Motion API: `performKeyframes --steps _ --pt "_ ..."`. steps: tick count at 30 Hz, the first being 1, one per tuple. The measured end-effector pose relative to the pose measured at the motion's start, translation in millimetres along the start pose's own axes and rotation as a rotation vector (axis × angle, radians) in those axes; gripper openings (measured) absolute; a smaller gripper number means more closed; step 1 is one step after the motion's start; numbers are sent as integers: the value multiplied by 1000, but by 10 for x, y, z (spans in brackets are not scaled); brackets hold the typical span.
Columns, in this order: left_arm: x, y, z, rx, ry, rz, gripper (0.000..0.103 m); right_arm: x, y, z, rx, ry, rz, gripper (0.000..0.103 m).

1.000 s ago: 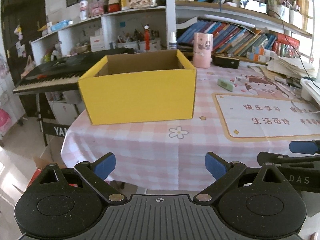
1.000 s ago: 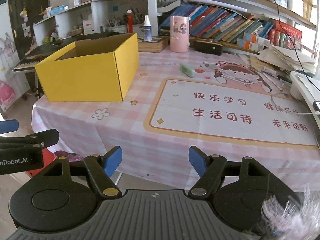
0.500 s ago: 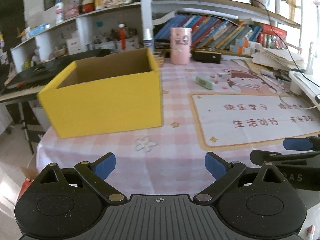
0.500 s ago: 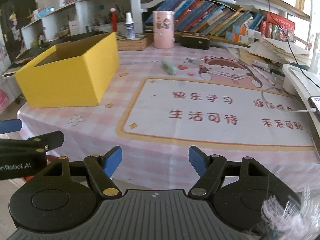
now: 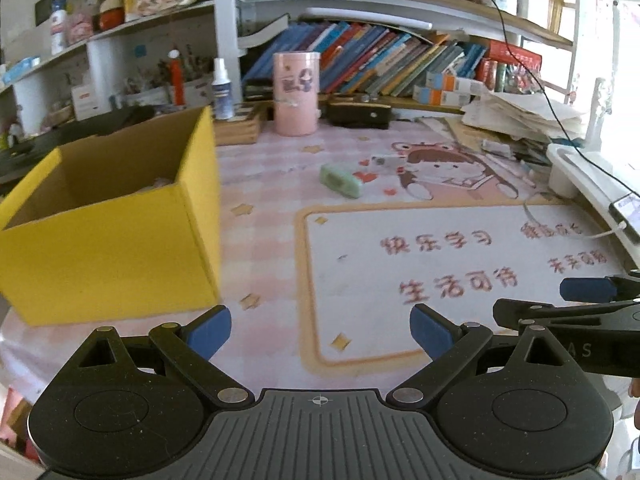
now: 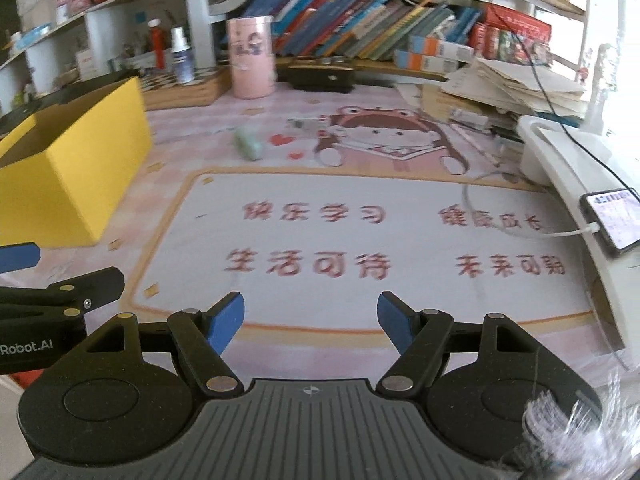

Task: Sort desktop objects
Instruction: 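Move the left tool toward the mint-green object while the right tool approaches the white box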

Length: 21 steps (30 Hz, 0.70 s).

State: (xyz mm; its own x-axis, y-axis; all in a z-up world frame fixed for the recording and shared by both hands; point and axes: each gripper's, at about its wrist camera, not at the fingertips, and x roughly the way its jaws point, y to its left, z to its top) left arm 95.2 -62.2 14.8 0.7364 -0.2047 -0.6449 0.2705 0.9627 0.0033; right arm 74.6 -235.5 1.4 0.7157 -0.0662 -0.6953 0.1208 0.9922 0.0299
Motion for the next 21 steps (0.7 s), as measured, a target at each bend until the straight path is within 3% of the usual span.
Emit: performKeyframes --steps 8,21 --pt "327 -233 272 -19 -4 9 98 232 -339 270 21 -5 -14 72" --pt "712 -433 590 -81 -9 97 97 603 -713 678 -6 -9 38 72"
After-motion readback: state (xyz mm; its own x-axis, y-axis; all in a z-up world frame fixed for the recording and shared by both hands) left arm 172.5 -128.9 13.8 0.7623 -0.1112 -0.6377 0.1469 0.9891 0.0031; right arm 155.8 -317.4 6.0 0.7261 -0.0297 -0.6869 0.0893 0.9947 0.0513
